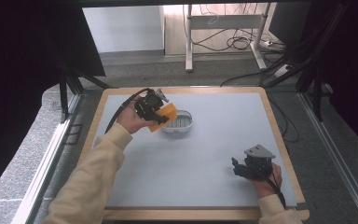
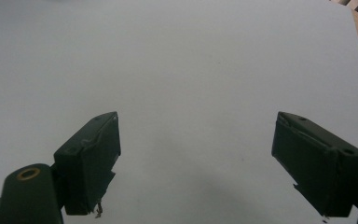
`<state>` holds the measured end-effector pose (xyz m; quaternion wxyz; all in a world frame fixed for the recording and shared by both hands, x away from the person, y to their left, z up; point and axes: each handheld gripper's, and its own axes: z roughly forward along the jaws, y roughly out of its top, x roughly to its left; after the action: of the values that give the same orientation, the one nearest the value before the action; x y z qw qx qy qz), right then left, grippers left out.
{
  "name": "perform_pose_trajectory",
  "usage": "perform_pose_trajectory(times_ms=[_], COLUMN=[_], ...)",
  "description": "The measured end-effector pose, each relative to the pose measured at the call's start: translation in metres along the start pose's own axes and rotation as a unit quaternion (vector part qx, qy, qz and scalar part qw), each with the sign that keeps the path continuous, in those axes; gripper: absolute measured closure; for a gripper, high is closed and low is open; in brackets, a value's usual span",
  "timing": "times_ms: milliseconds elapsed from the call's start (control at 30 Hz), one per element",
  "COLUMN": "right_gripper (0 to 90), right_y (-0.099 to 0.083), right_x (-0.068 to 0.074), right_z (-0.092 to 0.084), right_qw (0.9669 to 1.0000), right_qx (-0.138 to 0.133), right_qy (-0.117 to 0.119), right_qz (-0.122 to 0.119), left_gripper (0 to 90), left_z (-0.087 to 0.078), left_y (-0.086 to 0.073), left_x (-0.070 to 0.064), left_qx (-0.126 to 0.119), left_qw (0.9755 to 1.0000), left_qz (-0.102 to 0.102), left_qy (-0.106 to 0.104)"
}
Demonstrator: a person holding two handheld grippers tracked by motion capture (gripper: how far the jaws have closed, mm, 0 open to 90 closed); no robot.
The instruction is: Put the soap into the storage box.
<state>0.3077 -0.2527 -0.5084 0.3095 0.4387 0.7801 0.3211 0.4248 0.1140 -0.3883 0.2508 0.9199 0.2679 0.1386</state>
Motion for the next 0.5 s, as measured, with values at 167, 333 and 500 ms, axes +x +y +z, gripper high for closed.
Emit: perform_pose_trajectory(times_ms=[167,333,500], right_gripper=[15.5,15.5,15.5], right_y=[0.000,-0.001,0.000], right_x=[-0.001,-0.001,0.000], right_z=[0.000,0.000,-0.002], right_qw=[1.0000,1.0000,1.0000], right_qx=[0.000,-0.001,-0.005], right_qy=[-0.002,-0.003,-0.007], right_qz=[0.000,-0.001,-0.004], left_gripper=[61.8,61.7,61.7], left_z=[0.003,0.004,0.006], left_y=[0.008,0.014,0.018], left_x=[0.001,0.001,0.001], left_qx=[-0.001,-0.002,0.001], left_qw=[0.9999,0.9996,0.9993], left_qz=[0.012,0.027,0.034], left_qy=[-0.004,-0.011,-0.015])
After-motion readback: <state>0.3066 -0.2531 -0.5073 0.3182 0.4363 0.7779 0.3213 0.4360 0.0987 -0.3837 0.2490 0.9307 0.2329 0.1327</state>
